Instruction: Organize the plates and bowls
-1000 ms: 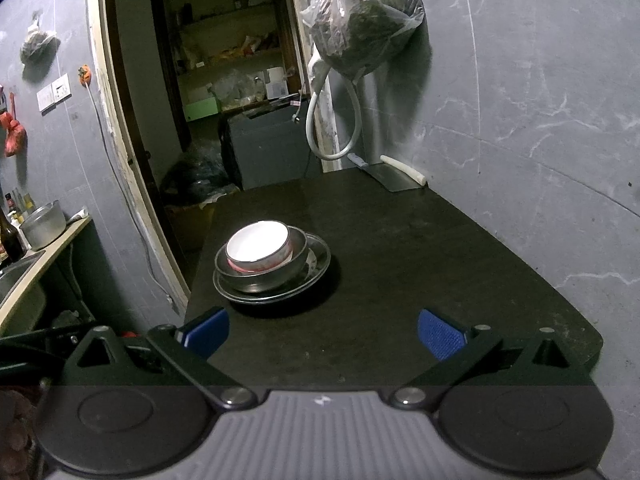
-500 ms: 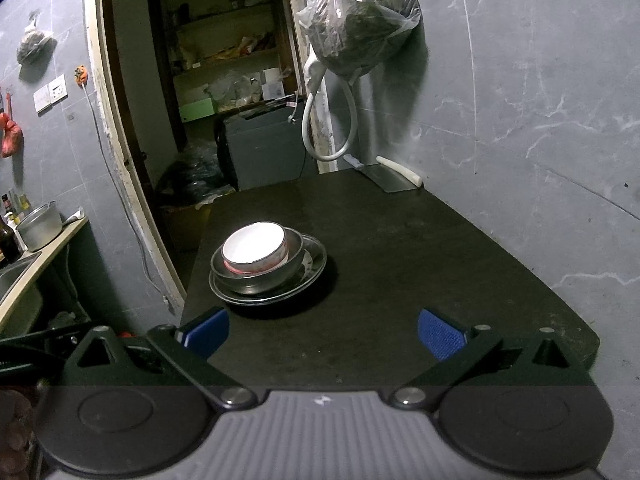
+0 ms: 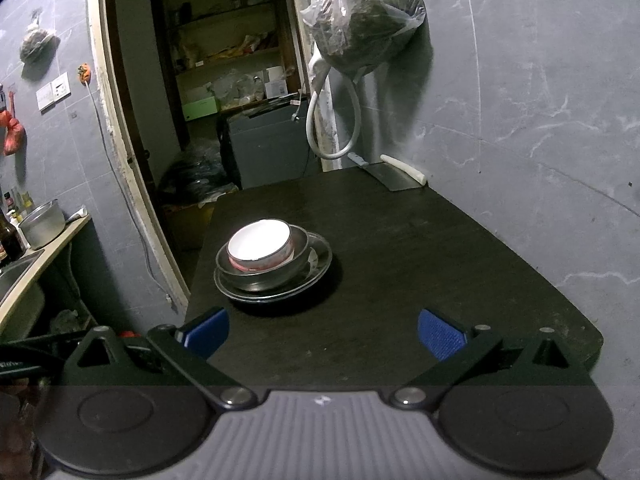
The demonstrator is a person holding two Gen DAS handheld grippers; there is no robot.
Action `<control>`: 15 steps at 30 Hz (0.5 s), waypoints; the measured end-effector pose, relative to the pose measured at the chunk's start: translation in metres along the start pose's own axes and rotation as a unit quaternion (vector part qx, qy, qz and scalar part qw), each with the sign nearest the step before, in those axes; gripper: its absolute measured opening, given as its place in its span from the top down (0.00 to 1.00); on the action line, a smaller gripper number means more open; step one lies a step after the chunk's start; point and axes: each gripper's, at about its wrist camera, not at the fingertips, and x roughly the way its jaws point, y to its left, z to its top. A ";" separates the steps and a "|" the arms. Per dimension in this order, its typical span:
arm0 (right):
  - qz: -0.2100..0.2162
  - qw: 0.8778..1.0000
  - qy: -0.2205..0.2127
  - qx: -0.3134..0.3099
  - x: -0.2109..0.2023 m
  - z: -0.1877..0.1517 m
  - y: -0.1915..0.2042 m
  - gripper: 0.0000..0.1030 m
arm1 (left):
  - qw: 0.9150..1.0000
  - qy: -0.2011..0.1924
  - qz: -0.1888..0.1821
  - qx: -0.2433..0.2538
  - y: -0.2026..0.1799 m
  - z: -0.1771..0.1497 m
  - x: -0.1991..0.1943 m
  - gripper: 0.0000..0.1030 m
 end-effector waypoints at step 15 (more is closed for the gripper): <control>-0.001 1.000 0.002 0.000 0.005 -0.001 -0.003 0.00 | 1.000 -0.008 -0.016 0.002 -0.004 0.001 0.000 0.01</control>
